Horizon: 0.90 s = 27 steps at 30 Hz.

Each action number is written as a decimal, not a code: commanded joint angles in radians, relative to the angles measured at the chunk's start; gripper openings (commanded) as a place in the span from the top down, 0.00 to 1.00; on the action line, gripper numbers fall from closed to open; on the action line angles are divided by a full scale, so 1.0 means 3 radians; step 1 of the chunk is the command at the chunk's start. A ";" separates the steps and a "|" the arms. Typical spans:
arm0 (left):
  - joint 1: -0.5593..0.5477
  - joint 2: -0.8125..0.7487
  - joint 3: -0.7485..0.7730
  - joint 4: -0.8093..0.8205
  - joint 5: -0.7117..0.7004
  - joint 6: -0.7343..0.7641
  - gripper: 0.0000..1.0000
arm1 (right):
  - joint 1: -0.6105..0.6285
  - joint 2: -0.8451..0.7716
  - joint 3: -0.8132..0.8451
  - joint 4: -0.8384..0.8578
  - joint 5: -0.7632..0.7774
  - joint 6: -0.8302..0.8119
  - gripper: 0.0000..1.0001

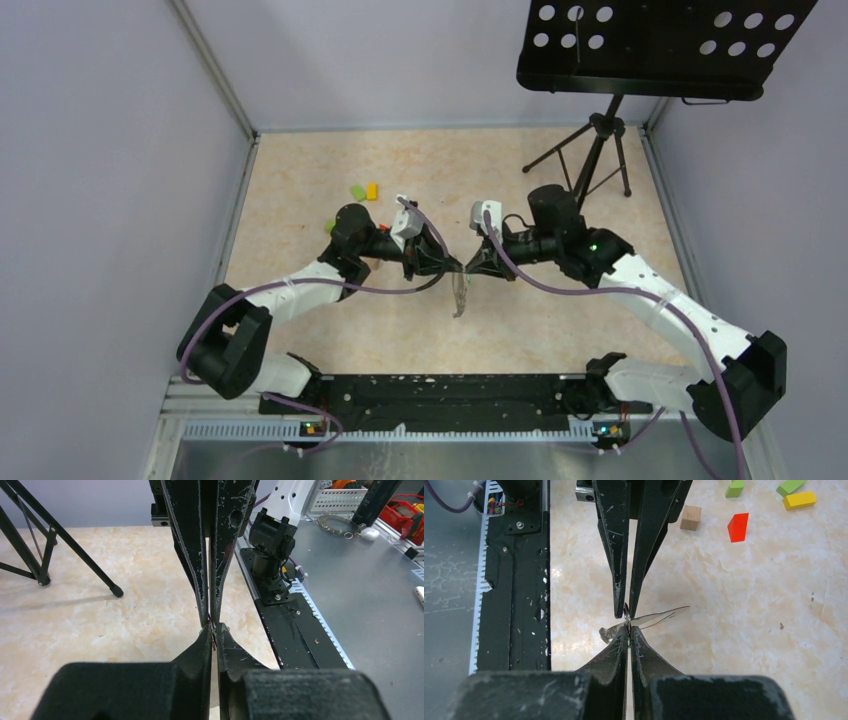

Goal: Put the keys on the keyring
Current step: Adjust the key on the keyring.

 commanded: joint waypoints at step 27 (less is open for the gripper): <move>-0.0005 0.0112 0.0212 -0.0002 0.0091 0.0047 0.90 | 0.0038 0.0013 0.0087 0.0129 0.0020 -0.0043 1.00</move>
